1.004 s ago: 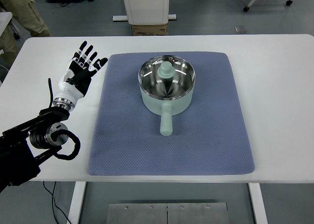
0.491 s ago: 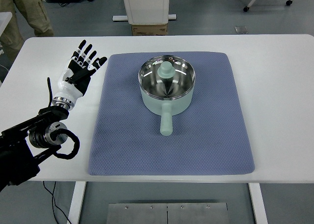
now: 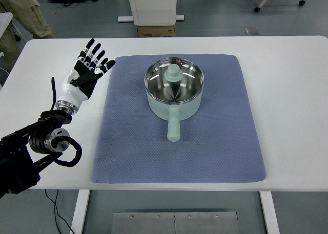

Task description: Rotate green pot handle

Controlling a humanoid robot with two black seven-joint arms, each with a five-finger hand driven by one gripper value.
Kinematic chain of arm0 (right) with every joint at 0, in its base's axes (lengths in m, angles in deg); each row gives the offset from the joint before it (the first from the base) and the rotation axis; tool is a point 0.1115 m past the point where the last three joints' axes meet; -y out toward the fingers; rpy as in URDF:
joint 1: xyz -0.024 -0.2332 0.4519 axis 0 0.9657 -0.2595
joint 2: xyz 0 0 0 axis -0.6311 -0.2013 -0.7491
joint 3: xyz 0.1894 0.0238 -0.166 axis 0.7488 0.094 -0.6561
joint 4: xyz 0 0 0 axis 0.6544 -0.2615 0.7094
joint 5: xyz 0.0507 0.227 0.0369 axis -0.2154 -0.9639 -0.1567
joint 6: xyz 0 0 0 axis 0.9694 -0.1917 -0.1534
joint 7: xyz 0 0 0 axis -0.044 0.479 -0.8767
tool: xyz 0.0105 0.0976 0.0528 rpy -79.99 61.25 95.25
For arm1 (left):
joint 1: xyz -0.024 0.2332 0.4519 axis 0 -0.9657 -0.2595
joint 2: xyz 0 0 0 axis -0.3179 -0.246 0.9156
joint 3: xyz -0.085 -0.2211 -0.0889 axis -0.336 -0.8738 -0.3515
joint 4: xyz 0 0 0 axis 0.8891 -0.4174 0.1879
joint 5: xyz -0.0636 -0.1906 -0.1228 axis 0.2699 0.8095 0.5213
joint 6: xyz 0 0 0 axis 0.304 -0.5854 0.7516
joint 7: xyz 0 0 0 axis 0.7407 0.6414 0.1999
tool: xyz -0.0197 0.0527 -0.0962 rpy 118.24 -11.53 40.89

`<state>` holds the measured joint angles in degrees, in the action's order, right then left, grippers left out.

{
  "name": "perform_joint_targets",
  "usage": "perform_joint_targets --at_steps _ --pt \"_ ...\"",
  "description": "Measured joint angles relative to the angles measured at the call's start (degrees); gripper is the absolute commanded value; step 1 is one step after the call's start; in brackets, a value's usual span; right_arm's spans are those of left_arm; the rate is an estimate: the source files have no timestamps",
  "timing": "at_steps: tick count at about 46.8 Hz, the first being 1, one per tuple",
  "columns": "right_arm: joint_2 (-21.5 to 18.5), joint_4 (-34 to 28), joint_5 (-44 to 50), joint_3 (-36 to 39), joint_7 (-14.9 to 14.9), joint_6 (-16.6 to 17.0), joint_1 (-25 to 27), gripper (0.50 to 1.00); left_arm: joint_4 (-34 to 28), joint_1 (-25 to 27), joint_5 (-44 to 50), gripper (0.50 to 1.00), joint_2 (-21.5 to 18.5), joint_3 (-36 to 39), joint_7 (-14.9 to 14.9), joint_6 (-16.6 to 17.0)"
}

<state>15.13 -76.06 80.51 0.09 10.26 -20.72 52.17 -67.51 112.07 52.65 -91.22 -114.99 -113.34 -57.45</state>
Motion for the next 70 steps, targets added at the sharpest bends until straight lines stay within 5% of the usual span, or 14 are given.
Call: perform_joint_targets --at_steps 23,43,70 --pt "0.0 0.0 0.0 -0.1 0.0 0.0 0.0 1.000 -0.1 -0.3 -1.5 1.000 -1.0 -2.4 0.0 -2.3" --pt "0.0 0.0 0.0 0.1 0.0 0.0 0.0 1.000 -0.9 -0.1 -21.7 1.000 -2.5 -10.6 0.0 -4.4" --pt "0.0 0.0 0.0 0.1 0.0 0.0 0.0 1.000 -11.0 0.6 -29.2 1.000 -3.9 -11.3 0.0 -6.3"
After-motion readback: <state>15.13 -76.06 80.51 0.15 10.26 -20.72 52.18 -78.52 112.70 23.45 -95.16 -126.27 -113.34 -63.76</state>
